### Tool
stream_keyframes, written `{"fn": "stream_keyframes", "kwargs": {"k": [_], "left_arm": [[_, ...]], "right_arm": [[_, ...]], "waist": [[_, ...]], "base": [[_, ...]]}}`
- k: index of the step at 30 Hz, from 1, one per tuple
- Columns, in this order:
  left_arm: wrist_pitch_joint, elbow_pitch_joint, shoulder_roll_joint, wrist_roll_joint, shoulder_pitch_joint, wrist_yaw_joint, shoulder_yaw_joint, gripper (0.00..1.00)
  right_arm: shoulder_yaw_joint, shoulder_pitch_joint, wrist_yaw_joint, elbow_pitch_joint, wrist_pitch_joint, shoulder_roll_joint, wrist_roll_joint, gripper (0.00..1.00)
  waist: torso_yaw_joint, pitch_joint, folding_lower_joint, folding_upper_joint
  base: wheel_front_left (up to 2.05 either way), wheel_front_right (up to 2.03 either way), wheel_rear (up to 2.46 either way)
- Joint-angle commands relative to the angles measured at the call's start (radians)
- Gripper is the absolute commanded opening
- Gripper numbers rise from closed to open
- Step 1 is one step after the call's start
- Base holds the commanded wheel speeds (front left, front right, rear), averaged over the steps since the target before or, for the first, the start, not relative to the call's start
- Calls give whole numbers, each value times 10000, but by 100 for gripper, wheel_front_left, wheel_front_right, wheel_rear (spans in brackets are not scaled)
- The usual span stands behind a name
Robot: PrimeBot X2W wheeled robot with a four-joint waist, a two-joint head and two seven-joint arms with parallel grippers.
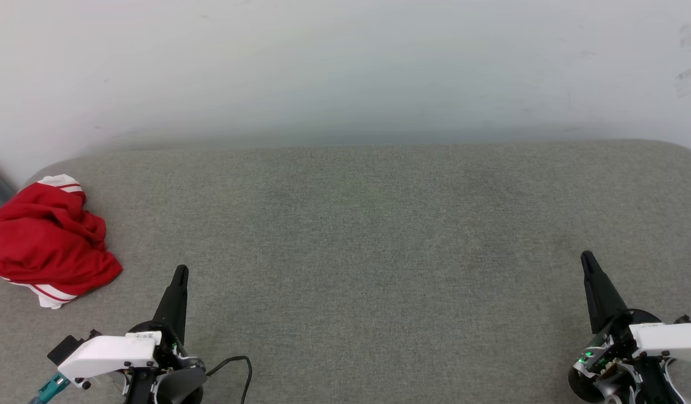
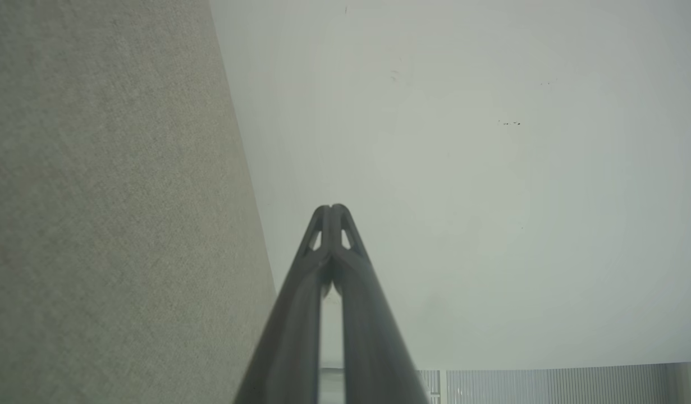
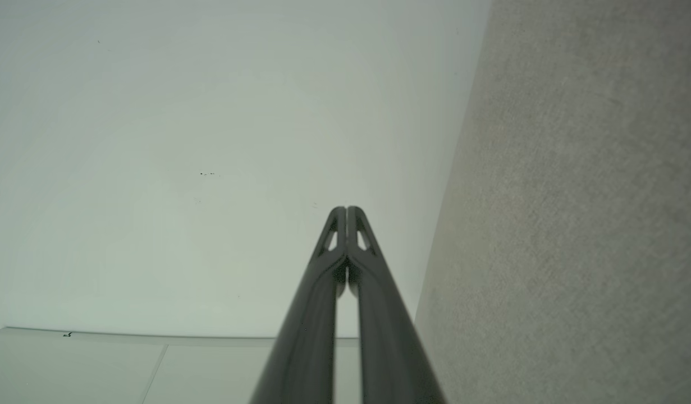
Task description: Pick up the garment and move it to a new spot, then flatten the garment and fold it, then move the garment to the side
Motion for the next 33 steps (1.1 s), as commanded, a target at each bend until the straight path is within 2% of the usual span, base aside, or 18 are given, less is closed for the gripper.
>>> {"fn": "stream_keyframes", "kwargs": {"k": [1,33], "left_arm": [[7,5,-14,14,-78,-33,22,0],[7,4,-14,15,-79,-33,22,0]], "right_arm": [[7,-112,-4,10,1,41,-45,0],[7,-112,-4,10,1,42,-46,0]], "waist": [[0,0,0,-1],[0,0,0,-1]], "base": [[0,0,0],[0,0,0]]}}
